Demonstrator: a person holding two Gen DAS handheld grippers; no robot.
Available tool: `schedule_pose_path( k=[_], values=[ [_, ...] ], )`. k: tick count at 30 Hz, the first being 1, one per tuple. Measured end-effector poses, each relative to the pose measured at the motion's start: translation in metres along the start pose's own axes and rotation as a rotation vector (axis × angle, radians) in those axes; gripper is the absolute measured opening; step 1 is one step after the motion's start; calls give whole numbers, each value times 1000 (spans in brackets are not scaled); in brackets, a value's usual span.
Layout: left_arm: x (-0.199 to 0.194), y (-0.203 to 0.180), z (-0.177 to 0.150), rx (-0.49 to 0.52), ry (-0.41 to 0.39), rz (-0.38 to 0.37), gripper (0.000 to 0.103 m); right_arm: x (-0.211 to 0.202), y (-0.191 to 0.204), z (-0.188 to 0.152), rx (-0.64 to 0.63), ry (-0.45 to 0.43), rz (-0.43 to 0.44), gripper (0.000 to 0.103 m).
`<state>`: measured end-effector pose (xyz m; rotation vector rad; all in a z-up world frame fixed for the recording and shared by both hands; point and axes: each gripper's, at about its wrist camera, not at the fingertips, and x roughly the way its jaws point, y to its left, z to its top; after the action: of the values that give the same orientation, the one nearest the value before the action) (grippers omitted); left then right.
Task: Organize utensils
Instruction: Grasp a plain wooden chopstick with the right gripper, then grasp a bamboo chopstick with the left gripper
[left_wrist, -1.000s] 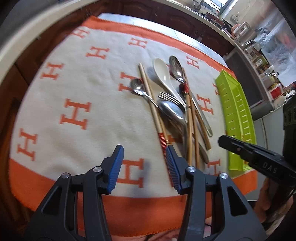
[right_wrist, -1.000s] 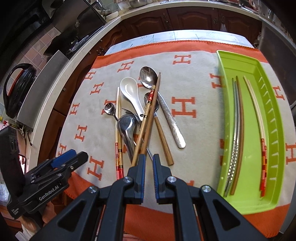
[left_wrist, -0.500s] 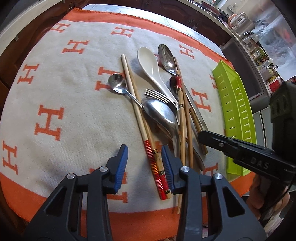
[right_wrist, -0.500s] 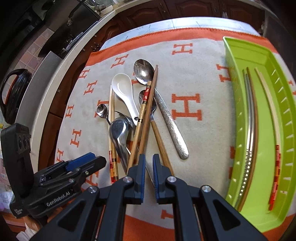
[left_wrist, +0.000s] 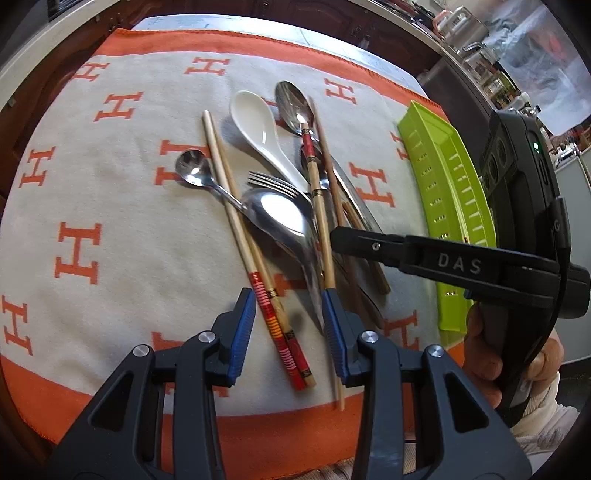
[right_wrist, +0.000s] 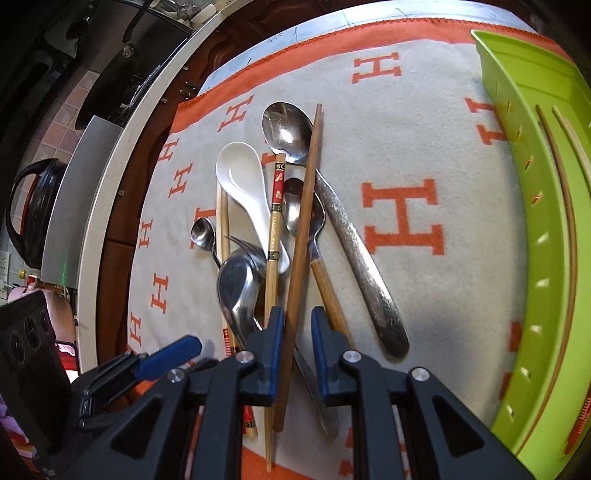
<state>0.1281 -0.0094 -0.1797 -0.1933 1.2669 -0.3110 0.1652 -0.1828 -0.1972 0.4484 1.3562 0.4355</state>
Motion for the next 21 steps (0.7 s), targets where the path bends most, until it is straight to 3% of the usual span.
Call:
schedule_pose_path(
  k=[2, 3, 10, 13, 21],
  values=[
    [1, -2, -1, 8, 6, -3, 34, -1, -3, 0, 6, -7, 25, 13],
    [2, -5, -1, 12, 11, -6, 34, -1, -4, 0, 5, -10, 25, 7],
    [4, -24, -7, 64, 47, -31, 34, -20, 0, -8, -42, -65, 24, 7],
    [7, -31, -10, 78, 71, -40, 26, -28, -2, -10, -39, -78, 40, 7],
    [19, -43, -14, 86, 123, -53, 16, -43, -11, -17, -35, -93, 78, 7]
  ],
)
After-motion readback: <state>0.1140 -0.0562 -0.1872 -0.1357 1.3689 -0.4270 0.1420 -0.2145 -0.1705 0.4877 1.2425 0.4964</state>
